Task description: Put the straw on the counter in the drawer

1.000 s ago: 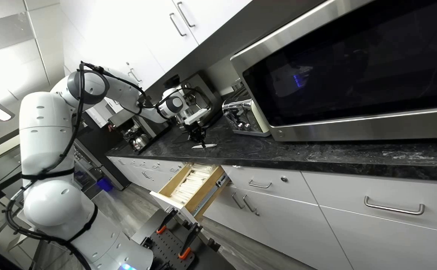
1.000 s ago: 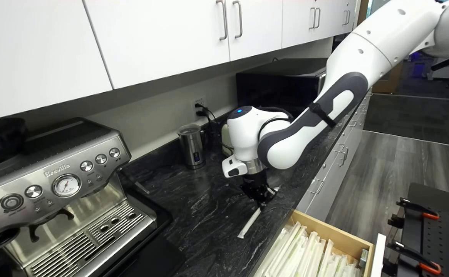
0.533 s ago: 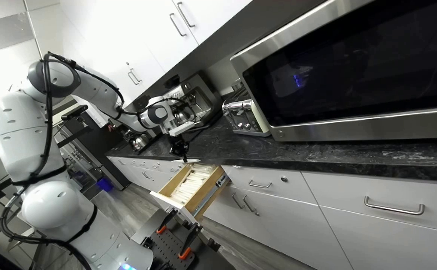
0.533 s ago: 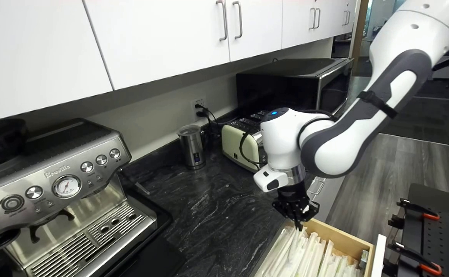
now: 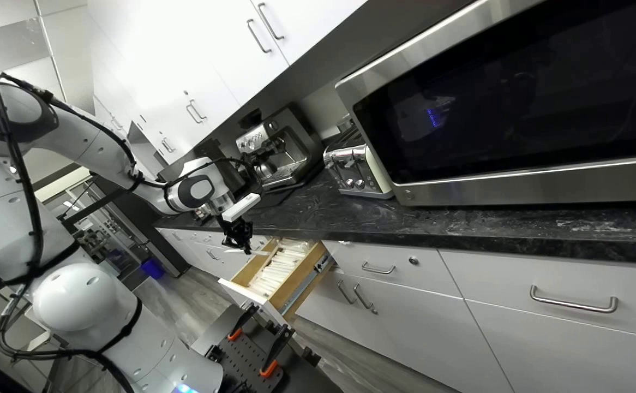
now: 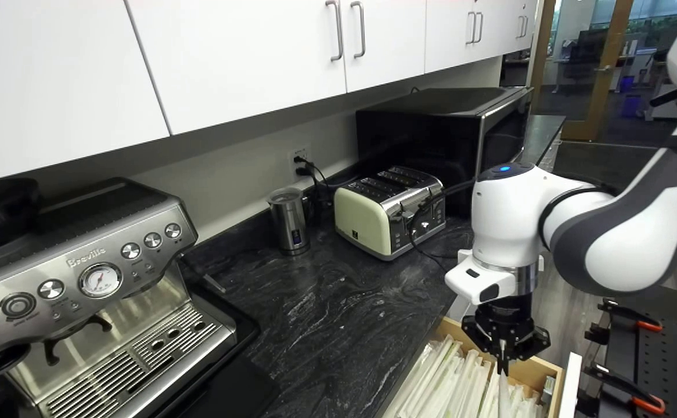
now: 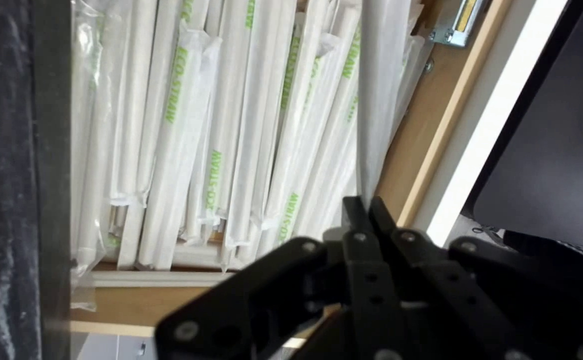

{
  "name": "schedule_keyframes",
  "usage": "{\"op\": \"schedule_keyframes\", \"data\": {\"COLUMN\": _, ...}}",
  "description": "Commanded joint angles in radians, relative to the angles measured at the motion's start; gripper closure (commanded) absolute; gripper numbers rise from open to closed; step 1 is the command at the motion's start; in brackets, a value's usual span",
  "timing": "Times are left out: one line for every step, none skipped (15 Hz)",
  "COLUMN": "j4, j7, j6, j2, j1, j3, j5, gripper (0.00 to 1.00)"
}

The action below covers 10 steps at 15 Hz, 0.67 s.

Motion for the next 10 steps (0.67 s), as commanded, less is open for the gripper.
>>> {"op": "schedule_keyframes", "data": {"j4": -0.093, "j7": -0.064, "j6": 0.042, "j2": -0.106, "j1": 0.058, "j3": -0.021, "j5": 0.072, "gripper": 0.65}}
{"op": "schedule_keyframes", "data": {"j4": -0.101, "j7": -0.071, "j6": 0.038, "j2": -0.117, "j1": 0.073, "j3": -0.03, "j5": 0.083, "gripper": 0.57}}
{"op": "schedule_keyframes", "data": {"j4": -0.105, "j7": -0.089, "j6": 0.027, "j2": -0.128, "j1": 0.087, "j3": -0.039, "j5": 0.094, "gripper": 0.5}}
{"op": "schedule_keyframes", "data": {"j4": -0.107, "j7": -0.092, "j6": 0.025, "j2": -0.136, "j1": 0.1, "j3": -0.048, "j5": 0.099, "gripper": 0.42}}
{"op": "schedule_keyframes", "data": {"j4": -0.111, "j7": -0.099, "j6": 0.024, "j2": -0.143, "j1": 0.111, "j3": -0.056, "j5": 0.103, "gripper": 0.35}}
{"op": "schedule_keyframes", "data": {"j4": -0.111, "j7": -0.102, "j6": 0.022, "j2": -0.147, "j1": 0.121, "j3": -0.065, "j5": 0.104, "gripper": 0.27}}
{"op": "schedule_keyframes", "data": {"j4": -0.111, "j7": -0.101, "j6": 0.02, "j2": -0.153, "j1": 0.129, "j3": -0.073, "j5": 0.104, "gripper": 0.2}}
{"op": "schedule_keyframes", "data": {"j4": -0.109, "j7": -0.097, "j6": 0.018, "j2": -0.156, "j1": 0.135, "j3": -0.081, "j5": 0.101, "gripper": 0.13}}
{"op": "schedule_keyframes", "data": {"j4": -0.106, "j7": -0.094, "j6": 0.016, "j2": -0.158, "j1": 0.14, "j3": -0.088, "j5": 0.096, "gripper": 0.05}}
{"op": "schedule_keyframes", "data": {"j4": -0.103, "j7": -0.089, "j6": 0.015, "j2": -0.16, "j1": 0.144, "j3": -0.095, "j5": 0.094, "gripper": 0.01}}
